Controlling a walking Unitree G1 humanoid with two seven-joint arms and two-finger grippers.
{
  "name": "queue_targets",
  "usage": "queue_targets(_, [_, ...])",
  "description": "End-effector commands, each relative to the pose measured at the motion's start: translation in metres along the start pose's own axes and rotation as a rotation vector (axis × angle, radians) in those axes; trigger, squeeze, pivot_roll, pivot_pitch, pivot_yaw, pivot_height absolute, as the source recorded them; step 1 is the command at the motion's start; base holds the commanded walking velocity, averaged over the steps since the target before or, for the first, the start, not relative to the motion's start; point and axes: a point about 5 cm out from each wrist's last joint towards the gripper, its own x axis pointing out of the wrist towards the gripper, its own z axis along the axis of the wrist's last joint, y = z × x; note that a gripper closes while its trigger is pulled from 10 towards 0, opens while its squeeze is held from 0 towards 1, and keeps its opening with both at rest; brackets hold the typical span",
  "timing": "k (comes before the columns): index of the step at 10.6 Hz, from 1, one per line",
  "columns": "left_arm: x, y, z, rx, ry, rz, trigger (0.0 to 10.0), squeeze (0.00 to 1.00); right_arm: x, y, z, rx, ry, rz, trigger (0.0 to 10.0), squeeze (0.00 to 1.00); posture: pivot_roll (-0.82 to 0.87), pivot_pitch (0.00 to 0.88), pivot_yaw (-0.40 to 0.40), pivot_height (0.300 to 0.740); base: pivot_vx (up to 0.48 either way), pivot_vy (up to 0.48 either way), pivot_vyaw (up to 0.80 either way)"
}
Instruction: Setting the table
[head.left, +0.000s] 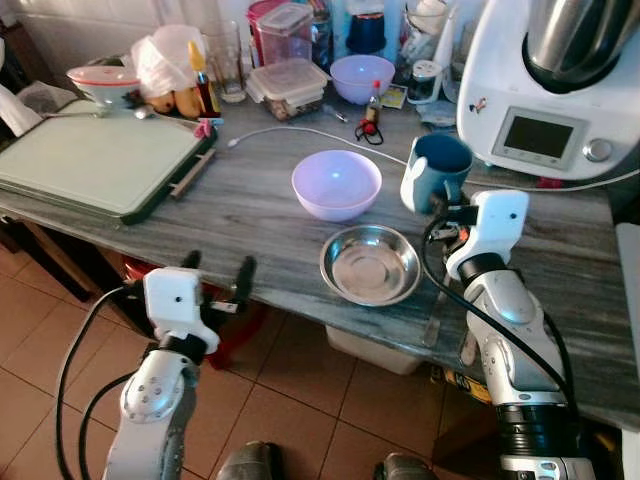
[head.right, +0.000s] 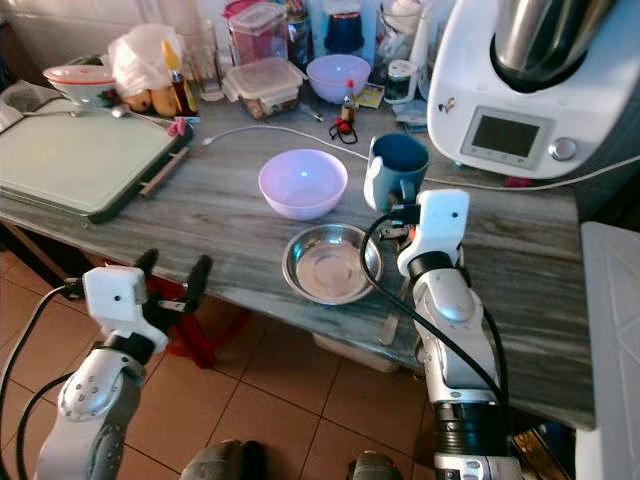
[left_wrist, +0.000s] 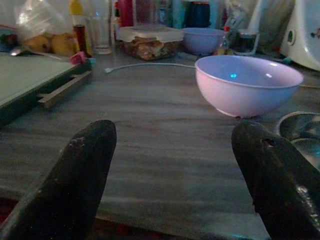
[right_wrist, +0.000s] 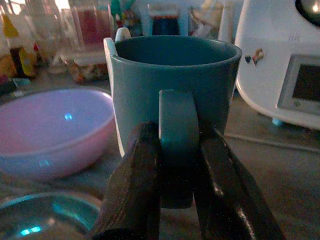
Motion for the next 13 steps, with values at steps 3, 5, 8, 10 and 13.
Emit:
queue_targets(3, [-0.002,-0.002,0.004,0.0,-0.004,-0.014,10.0,0.0,0.003,-0.003,-0.008,-0.014,0.062,-0.011,10.0,0.0,-0.02,0.096,0.052,0.74,0.0,0.0,0.0])
queue_targets(5, [-0.003,-0.002,0.004,0.004,-0.002,-0.015,10.0,0.0,0.003,0.003,-0.015,-0.007,0.077,0.025,10.0,0.0,-0.02,0.103,0.055,0.74,0.0,0.0,0.0])
queue_targets(8, [-0.003,-0.002,0.005,0.006,-0.001,-0.014,10.0,0.0,0.003,0.005,-0.015,-0.018,0.074,0.072,10.0,1.0,-0.02,0.105,0.056,0.74,0.0,0.0,0.0])
queue_targets(10, [-0.002,-0.004,0.004,0.004,0.001,-0.023,10.0,0.0,-0.006,0.002,-0.019,-0.035,0.096,0.067,10.0,1.0,-0.02,0.105,0.057,0.74,0.0,0.0,0.0])
queue_targets(13, [-0.001,-0.004,0.003,-0.011,0.008,-0.037,10.0,0.0,-0.024,-0.001,-0.007,-0.063,0.025,0.018,10.0,1.0,-0.03,0.097,0.059,0.74,0.0,0.0,0.0])
